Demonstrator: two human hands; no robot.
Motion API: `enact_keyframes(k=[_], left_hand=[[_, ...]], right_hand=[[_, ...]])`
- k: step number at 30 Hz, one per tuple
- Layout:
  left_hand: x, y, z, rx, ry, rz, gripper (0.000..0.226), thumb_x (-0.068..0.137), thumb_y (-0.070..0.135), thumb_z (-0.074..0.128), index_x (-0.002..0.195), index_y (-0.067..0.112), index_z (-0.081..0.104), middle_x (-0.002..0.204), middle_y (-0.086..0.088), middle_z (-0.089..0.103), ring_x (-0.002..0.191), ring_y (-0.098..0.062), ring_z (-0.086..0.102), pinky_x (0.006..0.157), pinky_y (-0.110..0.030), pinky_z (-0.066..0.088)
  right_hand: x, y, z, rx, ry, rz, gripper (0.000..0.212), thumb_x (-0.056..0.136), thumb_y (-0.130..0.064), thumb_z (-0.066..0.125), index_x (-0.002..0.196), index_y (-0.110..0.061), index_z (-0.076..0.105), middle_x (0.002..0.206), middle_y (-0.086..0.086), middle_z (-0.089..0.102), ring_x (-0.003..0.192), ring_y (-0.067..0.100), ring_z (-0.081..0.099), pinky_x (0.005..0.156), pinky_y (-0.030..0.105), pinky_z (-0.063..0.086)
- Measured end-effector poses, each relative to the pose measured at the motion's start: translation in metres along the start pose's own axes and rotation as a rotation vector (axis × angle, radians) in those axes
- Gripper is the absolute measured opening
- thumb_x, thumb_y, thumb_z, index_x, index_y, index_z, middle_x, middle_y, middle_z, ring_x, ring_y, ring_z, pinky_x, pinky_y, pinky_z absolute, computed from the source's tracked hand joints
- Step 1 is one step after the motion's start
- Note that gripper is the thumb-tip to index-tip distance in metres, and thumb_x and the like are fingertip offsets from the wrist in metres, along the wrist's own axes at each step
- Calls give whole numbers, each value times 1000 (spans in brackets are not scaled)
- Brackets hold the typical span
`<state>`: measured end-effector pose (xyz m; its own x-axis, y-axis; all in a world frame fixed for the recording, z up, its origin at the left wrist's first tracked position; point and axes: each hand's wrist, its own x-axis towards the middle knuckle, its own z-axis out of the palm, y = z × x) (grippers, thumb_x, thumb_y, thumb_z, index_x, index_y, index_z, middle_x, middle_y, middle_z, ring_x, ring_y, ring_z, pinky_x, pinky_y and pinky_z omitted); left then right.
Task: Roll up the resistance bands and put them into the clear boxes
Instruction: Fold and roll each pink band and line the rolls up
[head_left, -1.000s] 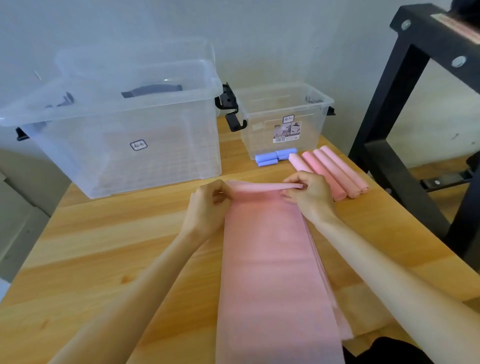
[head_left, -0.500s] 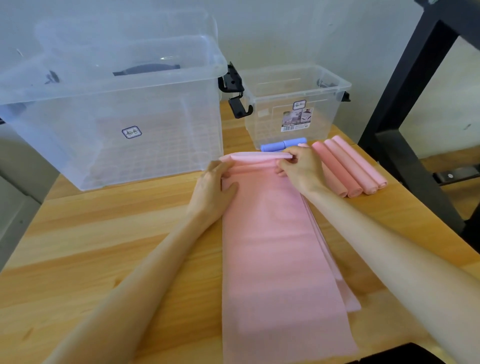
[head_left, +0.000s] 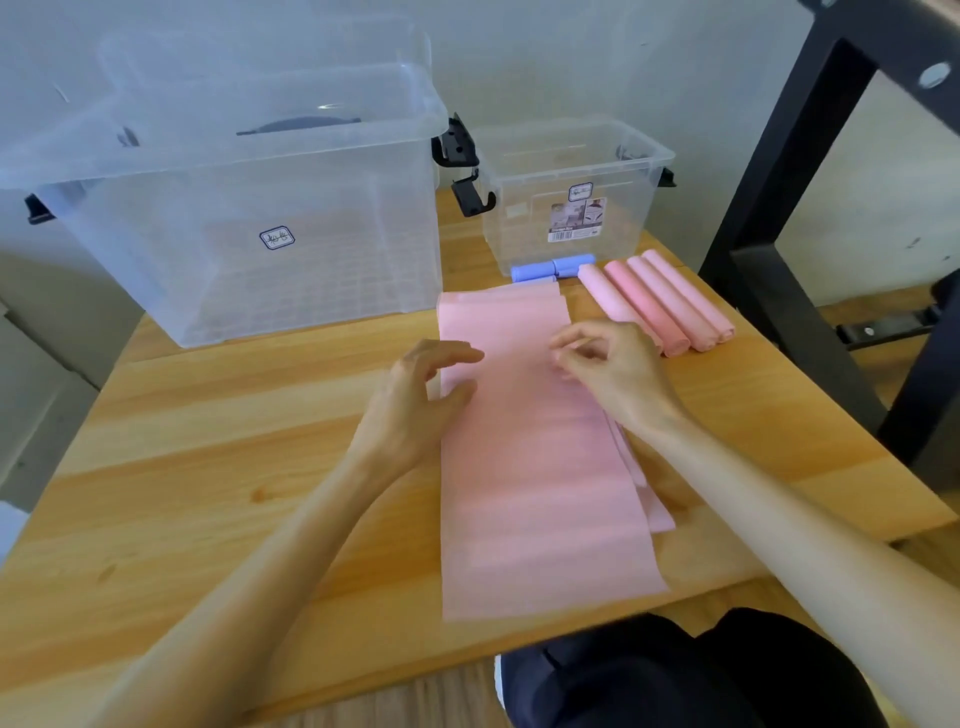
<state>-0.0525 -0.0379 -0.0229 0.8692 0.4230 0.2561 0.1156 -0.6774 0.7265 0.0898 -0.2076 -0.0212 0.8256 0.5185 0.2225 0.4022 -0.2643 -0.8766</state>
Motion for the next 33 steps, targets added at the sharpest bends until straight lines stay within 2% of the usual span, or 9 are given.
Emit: enact_keyframes(k=[4, 6, 11, 14, 17, 20, 24, 29, 33], left_hand=[[-38, 14, 6, 42, -35, 45, 29, 88, 11, 67, 112, 28, 72, 128, 15, 62, 113, 1, 55, 89, 2, 32], [-53, 18, 4, 75, -33, 61, 29, 89, 11, 67, 111, 29, 73, 129, 18, 61, 112, 2, 54, 85, 5, 30], [-103, 25, -4, 91, -23, 141, 25, 89, 15, 68, 103, 34, 74, 124, 27, 61, 107, 9, 58, 83, -1, 38], [-130, 25, -4, 105, -55, 180, 13, 89, 35, 68, 100, 36, 75, 123, 28, 60, 111, 7, 57, 90, -14, 45], [-144, 22, -7, 142, -131, 176, 31, 80, 62, 61, 100, 41, 73, 128, 31, 56, 121, 6, 50, 96, -17, 42], [-154, 24, -6, 128, -185, 180, 40, 74, 71, 64, 100, 42, 72, 131, 33, 52, 124, 9, 44, 96, -15, 36], [-158, 25, -4, 133, -157, 170, 33, 75, 65, 66, 97, 40, 73, 129, 32, 53, 123, 8, 44, 94, -17, 38], [-164, 31, 4, 120, -66, 140, 10, 83, 42, 69, 85, 33, 74, 118, 28, 58, 115, 2, 50, 87, -15, 42], [-164, 30, 6, 102, -27, 104, 5, 86, 34, 69, 85, 31, 73, 111, 25, 59, 111, -4, 52, 85, -15, 43]], right_hand=[[-53, -15, -11, 37, -80, -22, 19, 86, 0, 69, 85, -18, 73, 95, -4, 73, 84, 12, 70, 81, 24, 54], [-78, -23, -20, 41, -121, -55, 15, 85, 0, 70, 87, -14, 75, 95, -6, 73, 84, 7, 68, 78, 16, 50], [-136, -25, -47, 1, -250, -102, 9, 84, -9, 73, 85, -17, 77, 85, -9, 70, 83, 8, 64, 75, 20, 50], [-157, -16, -59, -20, -344, -99, 2, 83, -20, 76, 84, -21, 78, 88, -9, 69, 92, 12, 63, 82, 20, 48], [-167, -7, -63, -76, -397, -120, 18, 72, -38, 79, 84, -24, 78, 93, -12, 67, 103, 10, 58, 93, 14, 39], [-172, -1, -58, -103, -368, -159, 20, 71, -39, 78, 82, -23, 78, 92, -12, 65, 106, 12, 55, 95, 14, 38], [-174, 3, -51, -144, -314, -187, 4, 80, -26, 77, 79, -22, 78, 91, -11, 65, 105, 12, 55, 98, 23, 38], [-178, 6, -46, -186, -263, -207, 8, 86, -26, 71, 82, -19, 72, 89, -10, 64, 101, 11, 55, 95, 29, 39], [-184, 5, -41, -175, -235, -181, 18, 81, -40, 72, 93, -26, 71, 97, -16, 61, 106, 8, 54, 92, 16, 40]])
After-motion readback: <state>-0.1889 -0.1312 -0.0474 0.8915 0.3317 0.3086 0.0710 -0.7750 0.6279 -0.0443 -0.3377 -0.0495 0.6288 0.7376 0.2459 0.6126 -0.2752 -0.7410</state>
